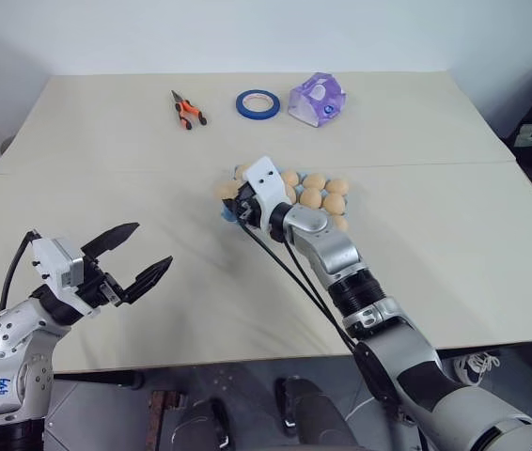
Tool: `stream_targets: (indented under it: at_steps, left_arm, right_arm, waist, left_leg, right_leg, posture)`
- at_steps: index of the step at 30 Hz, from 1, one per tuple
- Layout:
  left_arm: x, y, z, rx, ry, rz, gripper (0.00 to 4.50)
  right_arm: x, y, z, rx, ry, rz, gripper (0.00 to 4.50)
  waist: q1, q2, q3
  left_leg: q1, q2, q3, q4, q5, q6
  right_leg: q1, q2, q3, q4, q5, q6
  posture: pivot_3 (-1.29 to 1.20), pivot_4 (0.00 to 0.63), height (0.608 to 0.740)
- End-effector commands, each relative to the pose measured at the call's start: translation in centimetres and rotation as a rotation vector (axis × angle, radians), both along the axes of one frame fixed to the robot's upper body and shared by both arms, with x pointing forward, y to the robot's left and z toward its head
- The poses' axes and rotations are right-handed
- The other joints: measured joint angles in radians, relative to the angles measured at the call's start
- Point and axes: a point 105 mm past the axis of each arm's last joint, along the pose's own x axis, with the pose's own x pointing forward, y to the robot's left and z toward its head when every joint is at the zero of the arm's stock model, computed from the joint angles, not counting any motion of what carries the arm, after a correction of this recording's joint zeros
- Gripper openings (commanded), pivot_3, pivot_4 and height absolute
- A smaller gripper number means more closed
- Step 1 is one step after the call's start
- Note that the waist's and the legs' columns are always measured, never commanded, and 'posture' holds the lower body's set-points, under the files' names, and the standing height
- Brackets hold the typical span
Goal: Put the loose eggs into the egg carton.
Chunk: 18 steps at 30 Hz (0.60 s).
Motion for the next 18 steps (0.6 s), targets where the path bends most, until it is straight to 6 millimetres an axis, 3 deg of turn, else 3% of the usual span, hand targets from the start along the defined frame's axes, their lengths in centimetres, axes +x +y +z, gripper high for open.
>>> stream_targets:
  at_steps: [1,5,11,13,17,18]
  left_arm:
    - [-0.5,-0.1,1.2,0.010,-0.064,0.002,4.50]
    - [-0.4,-0.1,1.2,0.009,-0.066,0.000,4.50]
    - [-0.1,-0.3,1.2,0.006,-0.062,-0.009,4.50]
    - [0.1,-0.3,1.3,0.002,-0.059,-0.013,4.50]
    - [0.6,-0.1,1.2,-0.010,-0.025,-0.010,4.50]
    - [1.0,0.1,1.3,-0.023,-0.016,0.003,4.50]
  right_arm:
    - [-0.5,1.3,2.0,0.017,-0.064,0.055,3.11]
    - [-0.7,1.4,2.2,0.008,-0.073,0.070,4.46]
    - [-0.8,0.3,3.4,0.022,-0.109,0.069,4.46]
    - [-1.1,-1.6,5.0,0.069,-0.130,0.076,4.46]
    - [-2.6,-4.9,6.2,0.086,-0.175,0.128,4.46]
    - [-3.2,-6.9,6.1,0.081,-0.197,0.130,4.46]
  waist:
    - [-0.003,0.000,0.000]
    - [-0.008,0.000,0.000]
    - [-0.008,0.000,0.000]
    - [-0.006,0.000,0.000]
    - [0.008,-0.001,-0.001]
    - [0.011,-0.001,-0.001]
  left_leg:
    - [0.000,0.000,0.000,0.000,0.000,0.000]
    - [0.000,0.000,0.000,0.000,0.000,0.000]
    - [0.000,0.000,-0.001,-0.001,0.000,0.000]
    - [0.000,0.000,-0.001,-0.001,0.000,0.000]
    - [-0.001,-0.001,-0.002,-0.002,0.000,0.000]
    - [-0.001,0.000,-0.002,-0.002,0.000,0.000]
  right_leg:
    - [0.000,0.000,0.000,0.000,0.000,0.000]
    - [0.000,0.000,0.000,0.000,0.000,0.000]
    - [0.000,0.000,0.000,0.000,0.000,0.000]
    - [0.000,0.000,0.000,0.000,0.000,0.000]
    - [0.000,-0.001,0.000,-0.002,0.000,0.000]
    - [0.000,-0.001,0.000,-0.003,0.000,0.000]
  posture:
    - [0.00,0.150,0.740]
    - [0.00,0.150,0.740]
    - [0.00,0.150,0.740]
    - [0.00,0.150,0.740]
    - [0.00,0.150,0.740]
    - [0.00,0.150,0.740]
